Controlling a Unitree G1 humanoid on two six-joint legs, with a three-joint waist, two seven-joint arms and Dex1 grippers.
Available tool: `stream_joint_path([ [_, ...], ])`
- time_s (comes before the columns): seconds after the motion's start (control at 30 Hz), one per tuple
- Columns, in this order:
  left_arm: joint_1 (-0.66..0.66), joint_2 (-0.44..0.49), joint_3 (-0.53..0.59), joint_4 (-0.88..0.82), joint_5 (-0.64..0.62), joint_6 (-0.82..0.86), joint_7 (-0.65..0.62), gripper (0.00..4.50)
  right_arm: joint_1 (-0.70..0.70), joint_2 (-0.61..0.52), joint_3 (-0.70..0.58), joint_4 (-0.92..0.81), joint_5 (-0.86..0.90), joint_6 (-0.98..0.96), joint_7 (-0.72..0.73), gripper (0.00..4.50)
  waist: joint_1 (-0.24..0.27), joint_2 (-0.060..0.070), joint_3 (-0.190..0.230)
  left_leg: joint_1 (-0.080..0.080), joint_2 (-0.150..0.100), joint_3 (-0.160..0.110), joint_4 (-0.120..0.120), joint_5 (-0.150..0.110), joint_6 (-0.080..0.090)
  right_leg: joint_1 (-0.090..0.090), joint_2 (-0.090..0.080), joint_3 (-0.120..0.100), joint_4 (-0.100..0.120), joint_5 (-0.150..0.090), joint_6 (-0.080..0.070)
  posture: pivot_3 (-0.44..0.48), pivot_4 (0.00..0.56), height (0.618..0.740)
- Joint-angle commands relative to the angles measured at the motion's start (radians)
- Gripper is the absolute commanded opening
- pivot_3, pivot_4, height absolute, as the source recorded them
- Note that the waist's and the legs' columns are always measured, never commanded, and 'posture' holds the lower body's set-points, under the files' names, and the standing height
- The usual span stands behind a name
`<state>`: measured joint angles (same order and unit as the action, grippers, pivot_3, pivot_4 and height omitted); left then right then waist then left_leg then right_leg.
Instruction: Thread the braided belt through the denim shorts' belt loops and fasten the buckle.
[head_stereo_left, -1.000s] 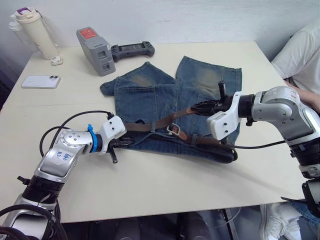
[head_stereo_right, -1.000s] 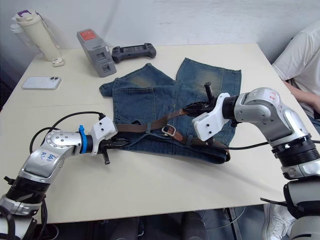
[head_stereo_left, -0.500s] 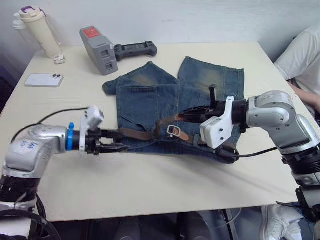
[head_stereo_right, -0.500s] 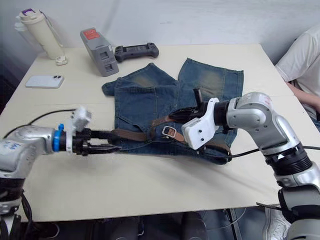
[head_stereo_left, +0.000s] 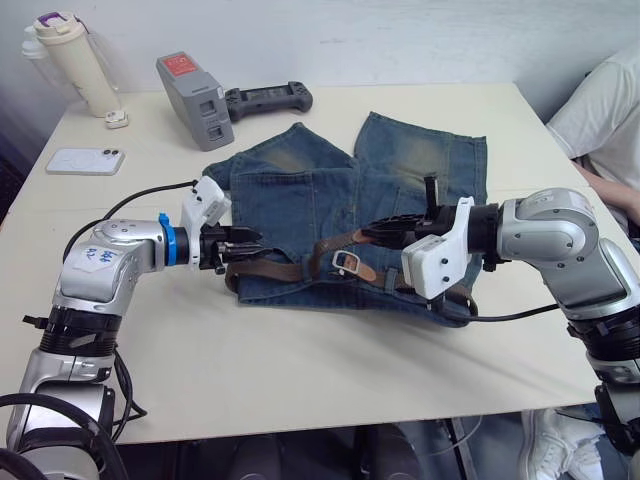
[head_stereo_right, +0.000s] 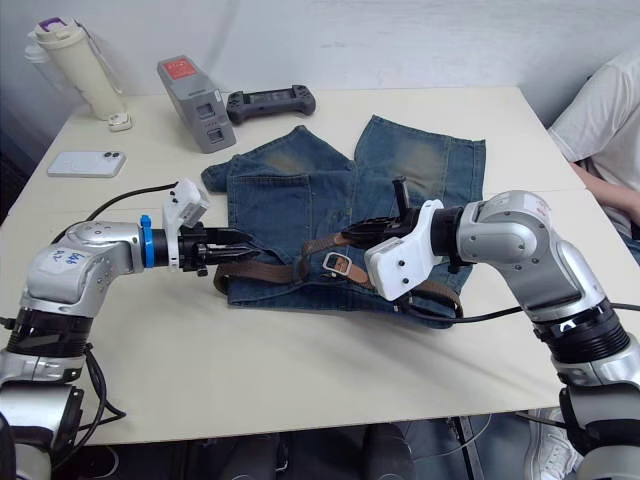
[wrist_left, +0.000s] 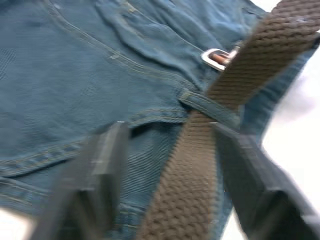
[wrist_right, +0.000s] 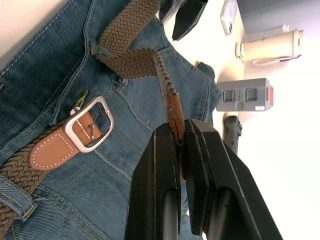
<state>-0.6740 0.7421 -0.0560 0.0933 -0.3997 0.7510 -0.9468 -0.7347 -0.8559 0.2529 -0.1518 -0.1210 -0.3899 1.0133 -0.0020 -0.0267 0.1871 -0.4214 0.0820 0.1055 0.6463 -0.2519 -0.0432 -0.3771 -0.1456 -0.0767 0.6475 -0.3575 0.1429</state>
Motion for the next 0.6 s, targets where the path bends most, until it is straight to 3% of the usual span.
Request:
stream_joint_path([
  [0.03,-0.048,-0.012,-0.036,0.049,0.064,-0.05,0.01,1.1,0.001,-0.021,-0.055,-0.03,0.006,0.013,-0.006,0.0,0.0,0.0,0.0,0.0,0.0,0.0,0.0,0.0,0.0,0.0,0.0,0.0,0.0,0.0,0.0,0.0,0.15,0.74],
  [0.13,-0.071,-0.027,-0.071,0.096,0.109,-0.076,0.009,0.02,0.004,-0.021,-0.061,-0.032,0.005,0.017,-0.006,0.0,0.0,0.0,0.0,0.0,0.0,0.0,0.0,0.0,0.0,0.0,0.0,0.0,0.0,0.0,0.0,0.0,0.15,0.74],
  [0.37,-0.079,-0.022,-0.191,0.232,0.257,-0.187,-0.034,0.02,0.012,-0.051,-0.082,-0.047,0.012,0.015,0.012,0.0,0.0,0.0,0.0,0.0,0.0,0.001,0.001,0.0,0.0,0.0,0.0,0.0,0.0,0.0,0.0,0.0,0.15,0.74],
  [0.6,-0.074,-0.017,-0.227,0.321,0.334,-0.299,-0.092,0.02,0.031,-0.115,-0.127,-0.037,0.01,-0.002,0.012,0.0,0.0,0.0,0.0,0.001,0.0,0.001,0.001,0.0,0.0,0.0,0.0,0.0,0.0,0.0,0.0,0.0,0.15,0.74],
])
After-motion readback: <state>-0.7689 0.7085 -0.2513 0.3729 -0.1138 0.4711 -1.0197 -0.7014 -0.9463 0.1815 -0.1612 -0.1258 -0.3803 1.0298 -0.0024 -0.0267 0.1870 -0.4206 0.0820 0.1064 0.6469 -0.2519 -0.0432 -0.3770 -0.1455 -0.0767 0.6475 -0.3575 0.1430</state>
